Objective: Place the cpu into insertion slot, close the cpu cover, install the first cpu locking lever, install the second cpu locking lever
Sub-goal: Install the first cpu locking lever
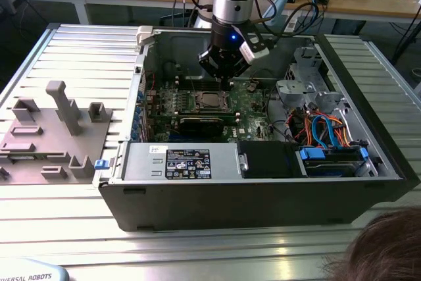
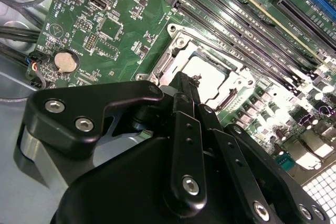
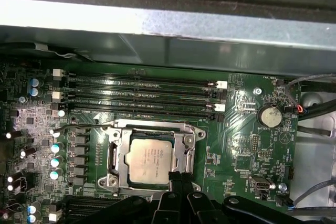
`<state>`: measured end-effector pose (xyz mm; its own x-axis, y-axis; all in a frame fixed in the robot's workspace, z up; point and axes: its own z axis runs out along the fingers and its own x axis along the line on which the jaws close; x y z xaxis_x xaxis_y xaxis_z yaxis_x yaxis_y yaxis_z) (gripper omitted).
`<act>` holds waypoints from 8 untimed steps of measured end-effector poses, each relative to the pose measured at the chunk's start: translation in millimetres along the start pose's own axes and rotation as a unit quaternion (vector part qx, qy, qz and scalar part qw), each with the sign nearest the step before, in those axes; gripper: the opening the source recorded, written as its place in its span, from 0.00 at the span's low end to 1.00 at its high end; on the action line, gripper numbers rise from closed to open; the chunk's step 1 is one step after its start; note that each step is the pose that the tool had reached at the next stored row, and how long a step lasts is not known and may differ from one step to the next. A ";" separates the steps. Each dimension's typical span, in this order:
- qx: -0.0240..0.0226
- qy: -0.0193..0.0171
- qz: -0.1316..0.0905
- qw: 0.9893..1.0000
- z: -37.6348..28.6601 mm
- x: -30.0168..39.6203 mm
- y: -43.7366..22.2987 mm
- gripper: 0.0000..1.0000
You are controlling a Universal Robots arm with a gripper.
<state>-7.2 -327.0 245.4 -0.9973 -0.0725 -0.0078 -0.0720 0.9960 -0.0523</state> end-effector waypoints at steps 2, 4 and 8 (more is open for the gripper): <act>0.000 0.000 -0.002 1.000 0.0 0.0 0.0 0.11; 0.000 0.000 -0.003 1.000 0.0 0.0 0.0 0.11; 0.000 0.000 -0.007 1.000 0.0 0.0 0.0 0.11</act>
<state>-7.2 -327.0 245.4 -0.9962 -0.0870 -0.0078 -0.0864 0.9949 -0.0524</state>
